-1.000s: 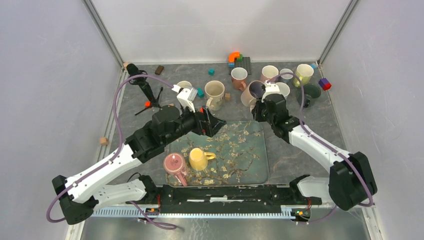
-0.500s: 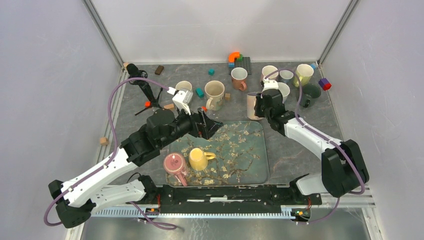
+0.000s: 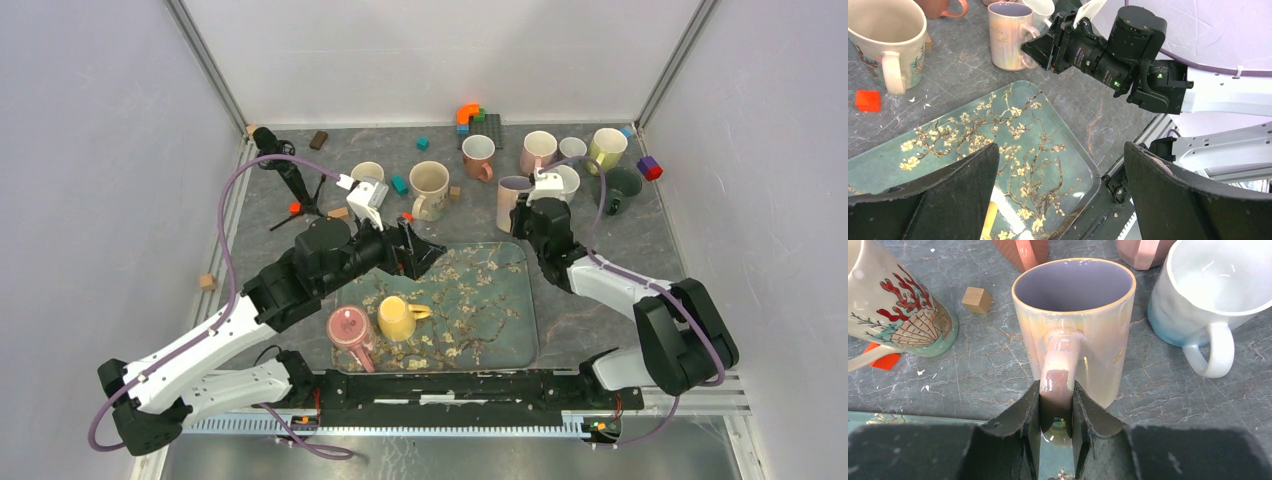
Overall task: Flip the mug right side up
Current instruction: Place the cup at the center of the board.
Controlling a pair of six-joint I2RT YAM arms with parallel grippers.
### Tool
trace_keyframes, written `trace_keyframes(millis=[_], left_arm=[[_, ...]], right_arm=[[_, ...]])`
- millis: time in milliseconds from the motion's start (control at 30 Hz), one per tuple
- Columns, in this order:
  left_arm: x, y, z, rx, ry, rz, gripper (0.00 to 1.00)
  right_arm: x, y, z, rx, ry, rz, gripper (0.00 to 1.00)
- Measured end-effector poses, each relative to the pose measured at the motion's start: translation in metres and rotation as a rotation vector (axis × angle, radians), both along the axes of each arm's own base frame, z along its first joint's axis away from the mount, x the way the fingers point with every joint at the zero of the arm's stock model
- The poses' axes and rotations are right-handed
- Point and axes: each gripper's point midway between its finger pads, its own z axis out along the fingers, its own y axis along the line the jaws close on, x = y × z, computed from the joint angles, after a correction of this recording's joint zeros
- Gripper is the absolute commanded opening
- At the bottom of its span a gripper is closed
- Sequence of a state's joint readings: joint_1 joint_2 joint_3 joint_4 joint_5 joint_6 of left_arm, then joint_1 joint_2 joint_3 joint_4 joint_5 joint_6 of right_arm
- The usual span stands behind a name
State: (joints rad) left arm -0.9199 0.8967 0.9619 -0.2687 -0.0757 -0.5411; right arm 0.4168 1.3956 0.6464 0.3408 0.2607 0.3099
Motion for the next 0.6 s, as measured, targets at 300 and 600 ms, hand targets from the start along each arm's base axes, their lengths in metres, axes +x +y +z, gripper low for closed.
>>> trace_keyframes(millis=[300,600], left_arm=[[0.001,-0.001,-0.008,0.029,0.012,-0.002,1.00],[0.001,0.001,-0.012,0.043,0.021,-0.001,1.00]], right_arm=[[0.007,0.007,-0.005,0.041,-0.062,0.020,0.00],[0.026,0.017,-0.012,0.061,-0.055,0.046,0.00]])
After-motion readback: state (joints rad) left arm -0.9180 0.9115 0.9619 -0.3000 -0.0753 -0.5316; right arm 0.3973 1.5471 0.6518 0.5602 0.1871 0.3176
